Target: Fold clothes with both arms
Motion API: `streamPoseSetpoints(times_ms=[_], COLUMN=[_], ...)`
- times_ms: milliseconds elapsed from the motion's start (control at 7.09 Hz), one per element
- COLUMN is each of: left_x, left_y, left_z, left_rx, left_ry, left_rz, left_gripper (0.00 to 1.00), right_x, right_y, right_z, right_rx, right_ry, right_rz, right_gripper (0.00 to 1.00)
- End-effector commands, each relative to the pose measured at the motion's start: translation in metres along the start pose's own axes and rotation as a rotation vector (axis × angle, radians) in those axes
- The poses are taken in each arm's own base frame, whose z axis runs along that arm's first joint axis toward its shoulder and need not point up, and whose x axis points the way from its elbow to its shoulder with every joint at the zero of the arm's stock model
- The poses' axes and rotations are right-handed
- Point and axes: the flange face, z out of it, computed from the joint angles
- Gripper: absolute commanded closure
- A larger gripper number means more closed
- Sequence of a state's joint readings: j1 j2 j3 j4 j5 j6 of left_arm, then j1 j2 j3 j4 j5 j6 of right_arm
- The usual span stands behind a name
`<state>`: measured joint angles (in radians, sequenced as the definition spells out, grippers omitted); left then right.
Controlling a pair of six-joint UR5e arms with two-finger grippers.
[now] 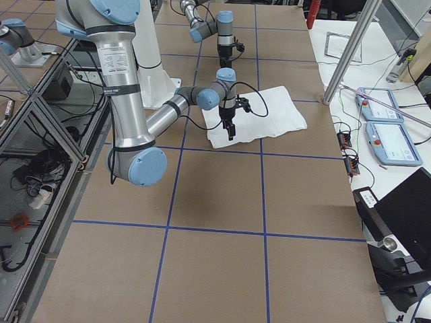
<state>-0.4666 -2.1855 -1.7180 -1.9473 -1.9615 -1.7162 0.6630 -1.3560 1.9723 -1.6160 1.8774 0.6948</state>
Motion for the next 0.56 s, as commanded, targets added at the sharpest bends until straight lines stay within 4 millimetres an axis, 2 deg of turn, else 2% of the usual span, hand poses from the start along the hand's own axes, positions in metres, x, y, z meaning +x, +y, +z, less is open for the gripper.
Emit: streamPoseSetpoints(times_ms=[0,282,423], left_x=[0.007,0.032,0.032], left_y=[0.071,0.070,0.069], left_z=[0.031,0.072,0.080], left_rx=[-0.080,-0.019,-0.018], left_ry=[-0.041,-0.073,-0.078], left_rz=[-0.130,-0.149,-0.153], left_gripper=[0.00,0.01,0.01], right_x=[-0.014,-0.024,-0.024], right_y=[0.002,0.003,0.002], right_z=[-0.034,-0.049,-0.050], right_rx=[0.040,0.082,0.085], right_ry=[-0.064,-0.157,-0.162], right_rz=[0.051,0.089,0.102], right_gripper=[0.00,0.00,0.00])
